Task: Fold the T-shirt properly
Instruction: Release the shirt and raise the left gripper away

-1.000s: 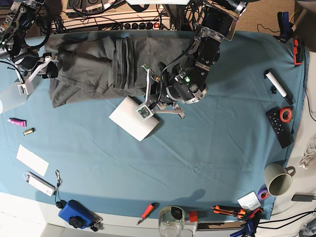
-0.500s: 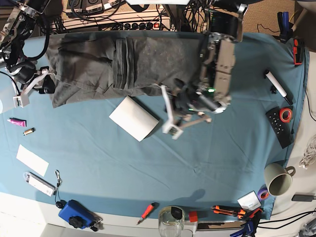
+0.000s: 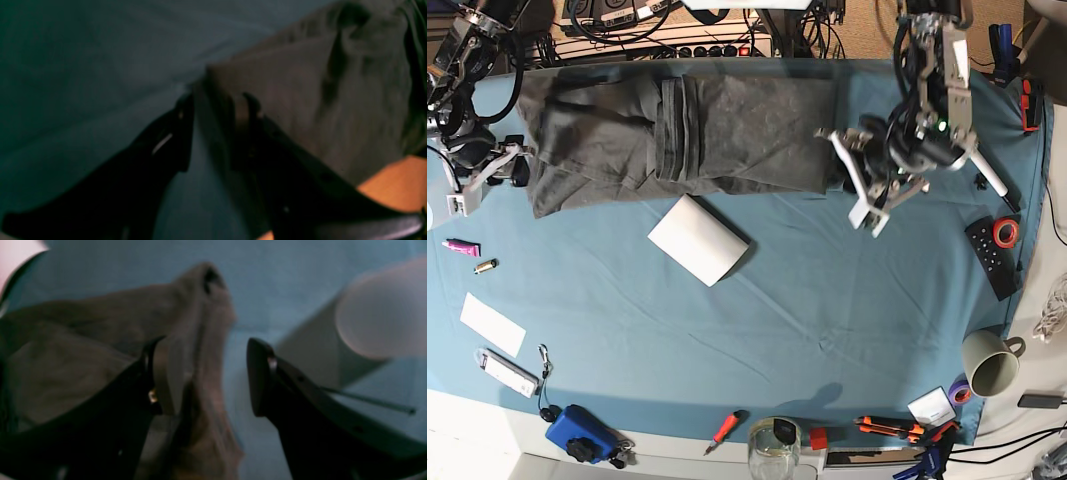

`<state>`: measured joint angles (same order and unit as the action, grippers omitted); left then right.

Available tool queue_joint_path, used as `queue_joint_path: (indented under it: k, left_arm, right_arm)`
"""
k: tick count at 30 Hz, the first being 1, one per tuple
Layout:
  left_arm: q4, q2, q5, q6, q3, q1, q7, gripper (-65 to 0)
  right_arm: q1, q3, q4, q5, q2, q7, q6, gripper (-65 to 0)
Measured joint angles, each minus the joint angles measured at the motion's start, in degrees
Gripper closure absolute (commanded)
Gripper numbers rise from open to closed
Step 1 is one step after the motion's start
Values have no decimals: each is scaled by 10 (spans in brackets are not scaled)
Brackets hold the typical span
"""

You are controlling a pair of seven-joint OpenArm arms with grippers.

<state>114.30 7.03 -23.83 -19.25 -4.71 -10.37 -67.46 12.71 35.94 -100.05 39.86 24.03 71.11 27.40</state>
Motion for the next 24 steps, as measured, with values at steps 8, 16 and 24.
queue_joint_path:
  k: [8,16,24]
  left_arm:
    - [150,0,14,-2,0,-122,28,-183]
    - [198,0,25,2,-1,-189,34,-183]
    - [198,0,24,2,-1,-191,34,-183]
  right_arm:
    - [-27,0,94,70,-2,45,14,-303]
    - [-15,1,94,25,-1,47,4,-303]
    - [-19,8,207,134,10,38,46,-303]
